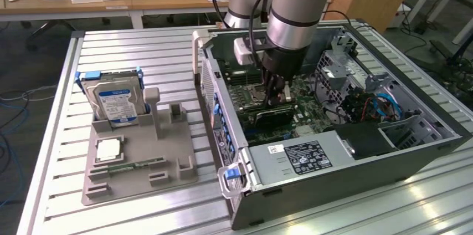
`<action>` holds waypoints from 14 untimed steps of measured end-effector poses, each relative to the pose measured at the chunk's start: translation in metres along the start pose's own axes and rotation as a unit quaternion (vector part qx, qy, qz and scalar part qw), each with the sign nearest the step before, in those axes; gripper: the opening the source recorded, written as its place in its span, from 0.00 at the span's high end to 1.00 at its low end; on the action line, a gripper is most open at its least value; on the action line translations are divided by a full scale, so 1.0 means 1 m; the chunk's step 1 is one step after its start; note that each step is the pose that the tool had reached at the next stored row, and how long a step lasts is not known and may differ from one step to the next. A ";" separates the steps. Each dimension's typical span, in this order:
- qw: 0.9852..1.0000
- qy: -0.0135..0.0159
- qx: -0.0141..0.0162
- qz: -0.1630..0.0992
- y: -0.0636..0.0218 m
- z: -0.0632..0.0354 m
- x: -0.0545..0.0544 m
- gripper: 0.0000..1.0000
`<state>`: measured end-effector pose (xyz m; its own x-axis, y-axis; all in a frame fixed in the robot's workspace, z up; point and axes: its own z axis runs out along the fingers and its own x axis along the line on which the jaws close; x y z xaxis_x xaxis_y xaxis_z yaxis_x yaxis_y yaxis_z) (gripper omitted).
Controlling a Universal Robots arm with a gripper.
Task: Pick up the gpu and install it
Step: 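Press down on the gpu until it lock into place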
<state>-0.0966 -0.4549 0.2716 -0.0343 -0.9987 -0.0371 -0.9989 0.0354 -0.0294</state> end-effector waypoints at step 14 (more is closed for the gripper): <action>1.000 0.000 0.000 0.000 0.0003 0.0058 -0.002 0.89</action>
<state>-0.0967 -0.4529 0.2658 -0.0343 -0.9987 -0.0367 -0.9989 0.0354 -0.0292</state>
